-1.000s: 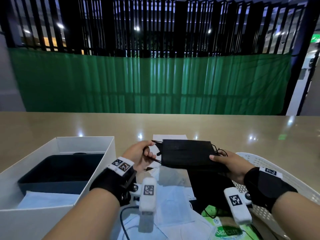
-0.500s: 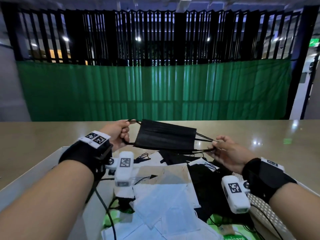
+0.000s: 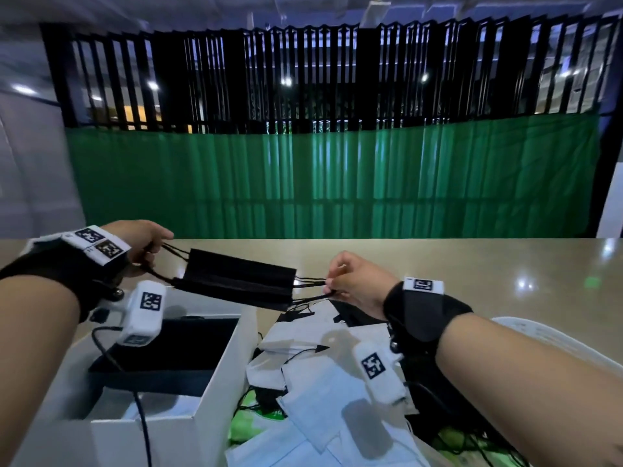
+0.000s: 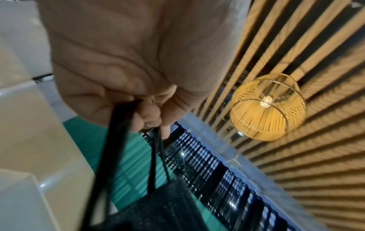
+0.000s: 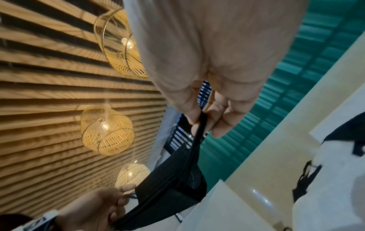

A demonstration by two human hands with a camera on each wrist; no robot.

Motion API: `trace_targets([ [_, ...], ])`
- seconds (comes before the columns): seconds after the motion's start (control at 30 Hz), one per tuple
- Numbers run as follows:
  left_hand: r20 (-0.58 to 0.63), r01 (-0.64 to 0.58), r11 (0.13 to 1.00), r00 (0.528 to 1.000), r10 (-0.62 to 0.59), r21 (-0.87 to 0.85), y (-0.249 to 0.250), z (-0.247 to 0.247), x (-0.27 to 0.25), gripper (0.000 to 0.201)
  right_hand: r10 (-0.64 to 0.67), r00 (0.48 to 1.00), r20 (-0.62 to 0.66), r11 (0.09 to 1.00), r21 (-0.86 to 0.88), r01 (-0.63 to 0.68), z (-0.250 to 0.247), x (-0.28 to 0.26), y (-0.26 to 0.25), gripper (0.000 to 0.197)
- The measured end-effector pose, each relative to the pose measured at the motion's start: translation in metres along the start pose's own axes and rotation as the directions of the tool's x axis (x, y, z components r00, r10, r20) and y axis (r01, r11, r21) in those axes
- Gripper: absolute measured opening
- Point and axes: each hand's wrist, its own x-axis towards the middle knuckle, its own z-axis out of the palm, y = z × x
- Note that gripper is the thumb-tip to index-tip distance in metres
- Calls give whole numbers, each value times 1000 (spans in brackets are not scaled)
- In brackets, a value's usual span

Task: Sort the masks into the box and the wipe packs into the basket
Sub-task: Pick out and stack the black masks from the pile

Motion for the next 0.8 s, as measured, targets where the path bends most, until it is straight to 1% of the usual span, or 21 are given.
trace_targets([
  [0.1,-74,9,1000,997,-9,-6,-3,-28,9,27,8,998,68,999,-49,-5,36,11,-4,25],
  [0.2,-126,3,1000,992,0,21,-8,-42,10,26,3,995,103,998,-57,3,65,20,-4,26],
  [0.3,-134,-25,1000,991,26,10,-15,-42,10,25,20,992,122,993,-117,-5,90,29,-1,27],
  [0.4,-94,-33,999,995,36,29,-29,-39,11,28,48,987,155,984,-175,-20,104,36,6,27],
  [0.5,-112,-7,993,993,21,116,-49,-38,18,24,98,968,232,968,-249,-38,110,39,15,25],
  [0.53,-111,21,988,994,-4,151,-55,-37,19,23,107,963,249,959,-282,-33,111,38,17,25],
  [0.6,-69,87,969,995,-73,230,-63,-34,19,20,107,957,268,948,-319,-17,110,38,21,25],
  [0.67,-26,142,943,990,-141,302,-67,-29,16,15,100,960,262,941,-338,-6,105,35,23,25],
  [0.7,-24,152,932,988,-153,328,-66,-26,14,12,97,962,254,939,-343,-4,101,34,24,25],
  [0.77,-8,139,926,989,-146,352,-61,-20,8,12,85,969,232,932,-361,4,92,32,26,26],
  [0.8,20,118,928,991,-134,353,-56,-16,6,14,79,972,222,925,-380,11,86,31,26,26],
])
